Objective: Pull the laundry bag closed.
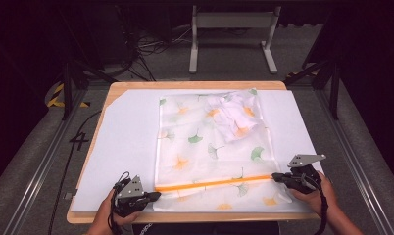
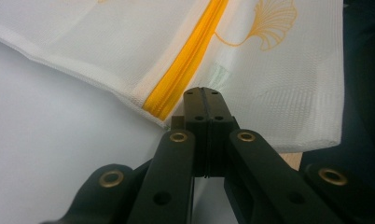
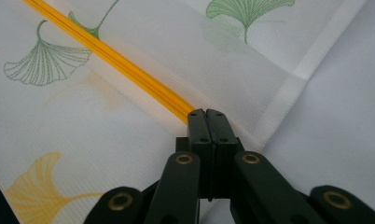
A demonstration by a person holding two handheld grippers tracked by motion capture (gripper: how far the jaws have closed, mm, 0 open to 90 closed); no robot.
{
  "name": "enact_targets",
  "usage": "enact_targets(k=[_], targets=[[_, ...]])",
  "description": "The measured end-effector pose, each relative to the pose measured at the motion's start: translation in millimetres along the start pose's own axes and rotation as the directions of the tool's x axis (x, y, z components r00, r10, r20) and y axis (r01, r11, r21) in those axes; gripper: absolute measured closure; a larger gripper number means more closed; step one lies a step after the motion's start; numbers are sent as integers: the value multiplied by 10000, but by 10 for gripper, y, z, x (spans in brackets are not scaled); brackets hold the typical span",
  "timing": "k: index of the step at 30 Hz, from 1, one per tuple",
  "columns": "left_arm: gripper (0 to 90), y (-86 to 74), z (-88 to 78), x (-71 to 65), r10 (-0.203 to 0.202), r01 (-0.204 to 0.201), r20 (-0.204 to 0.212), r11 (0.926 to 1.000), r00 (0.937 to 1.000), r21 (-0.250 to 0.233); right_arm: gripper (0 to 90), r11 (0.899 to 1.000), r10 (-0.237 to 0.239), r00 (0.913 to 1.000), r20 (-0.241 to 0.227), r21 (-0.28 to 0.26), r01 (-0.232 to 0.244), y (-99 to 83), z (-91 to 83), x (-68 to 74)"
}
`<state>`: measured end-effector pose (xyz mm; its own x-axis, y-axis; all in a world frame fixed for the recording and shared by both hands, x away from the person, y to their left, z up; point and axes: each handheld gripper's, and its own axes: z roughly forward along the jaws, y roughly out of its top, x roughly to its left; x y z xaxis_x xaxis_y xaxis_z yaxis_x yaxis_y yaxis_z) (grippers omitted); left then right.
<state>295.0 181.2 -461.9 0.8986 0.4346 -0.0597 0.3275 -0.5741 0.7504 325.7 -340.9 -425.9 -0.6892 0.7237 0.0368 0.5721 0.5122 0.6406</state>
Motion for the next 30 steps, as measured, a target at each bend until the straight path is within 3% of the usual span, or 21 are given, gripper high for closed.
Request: enact_targets(k=[16, 30], targets=[[900, -1, 0, 0, -5, 5, -1, 10000, 10000, -3, 900, 9999, 131, 9999, -19, -100, -131, -33, -12, -20], [900, 21, 0, 8, 89, -90, 52, 9999, 9999, 130, 900, 9993, -82, 9999, 122, -374, 86, -73, -10, 5]])
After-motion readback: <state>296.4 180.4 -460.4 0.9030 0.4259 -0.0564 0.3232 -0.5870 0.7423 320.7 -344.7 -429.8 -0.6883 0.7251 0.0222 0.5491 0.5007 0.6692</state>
